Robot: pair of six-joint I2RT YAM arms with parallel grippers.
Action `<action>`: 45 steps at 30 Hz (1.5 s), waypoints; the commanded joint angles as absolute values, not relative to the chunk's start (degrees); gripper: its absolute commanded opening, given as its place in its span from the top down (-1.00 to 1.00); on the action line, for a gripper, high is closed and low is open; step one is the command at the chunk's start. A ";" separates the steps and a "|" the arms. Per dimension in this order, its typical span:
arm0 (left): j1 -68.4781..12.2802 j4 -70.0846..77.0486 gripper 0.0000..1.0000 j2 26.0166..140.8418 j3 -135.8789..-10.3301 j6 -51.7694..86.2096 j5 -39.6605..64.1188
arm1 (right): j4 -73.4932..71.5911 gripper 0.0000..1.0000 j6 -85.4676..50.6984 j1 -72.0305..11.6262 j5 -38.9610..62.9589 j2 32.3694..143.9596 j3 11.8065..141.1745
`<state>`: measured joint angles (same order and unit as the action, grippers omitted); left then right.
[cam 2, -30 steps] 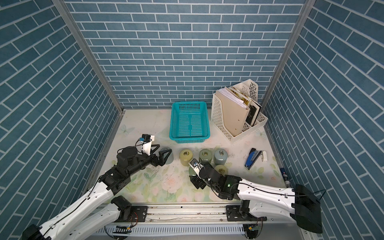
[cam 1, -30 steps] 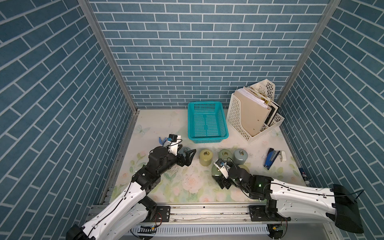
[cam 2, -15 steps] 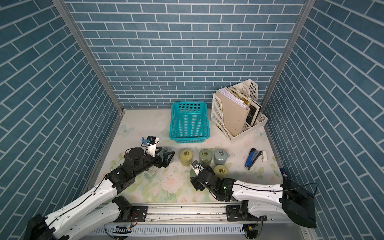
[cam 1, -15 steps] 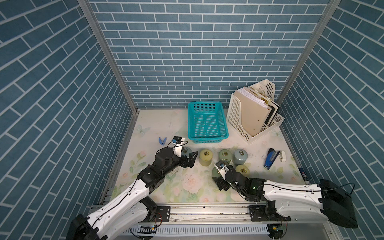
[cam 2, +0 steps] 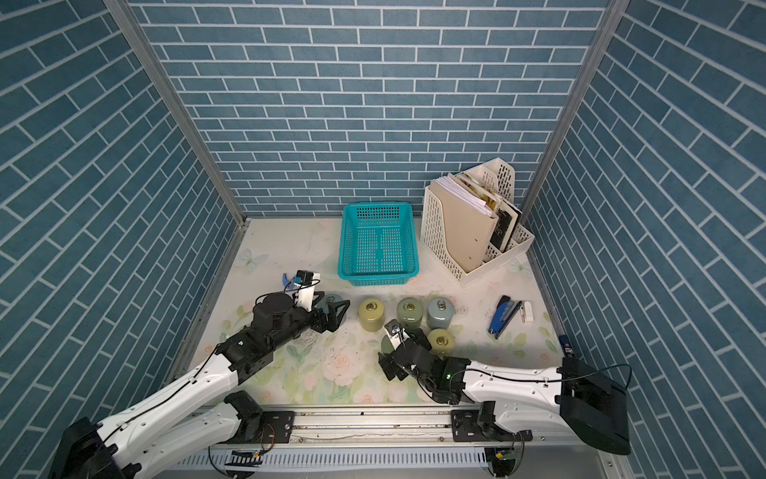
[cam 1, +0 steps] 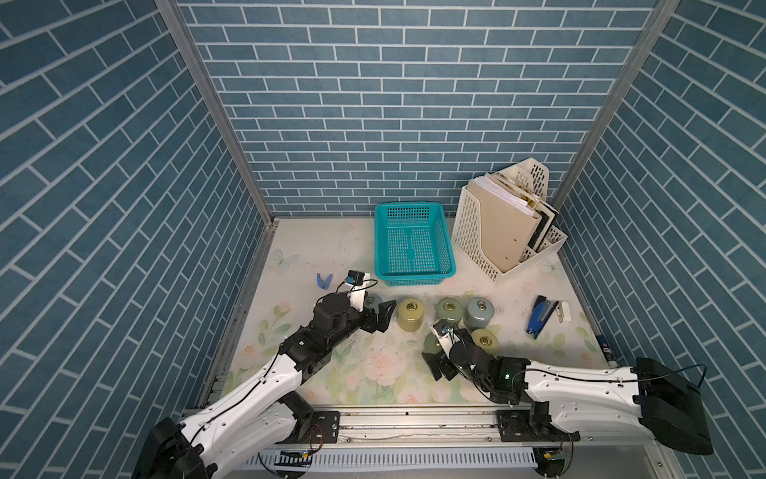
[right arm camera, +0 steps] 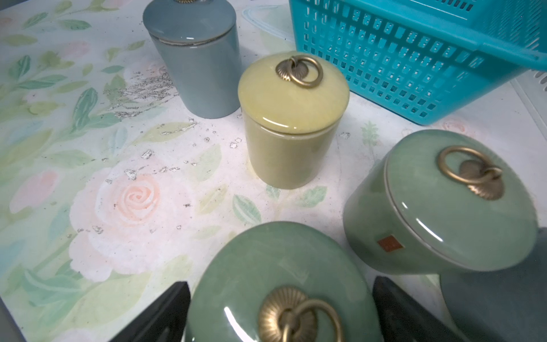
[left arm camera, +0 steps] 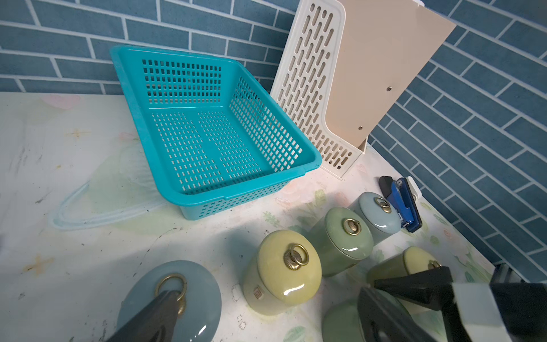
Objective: Take the tea canister out of the basket
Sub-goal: Place the tea canister at the center of the board, then reset both arms
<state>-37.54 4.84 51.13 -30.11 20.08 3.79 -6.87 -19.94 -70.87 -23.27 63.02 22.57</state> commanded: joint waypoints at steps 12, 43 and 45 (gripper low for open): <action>-29.31 9.78 -1.00 64.91 -42.52 12.86 -24.27 | -4.95 -1.00 -12.56 -50.19 -30.91 44.02 32.26; -2.99 72.74 -1.00 86.21 -11.97 1.56 -10.44 | -68.85 -1.00 -3.70 0.09 -9.00 79.67 11.19; -2.90 70.77 -1.00 85.44 -12.48 1.24 -9.34 | -69.87 -1.00 -3.39 -0.27 -9.19 80.19 10.88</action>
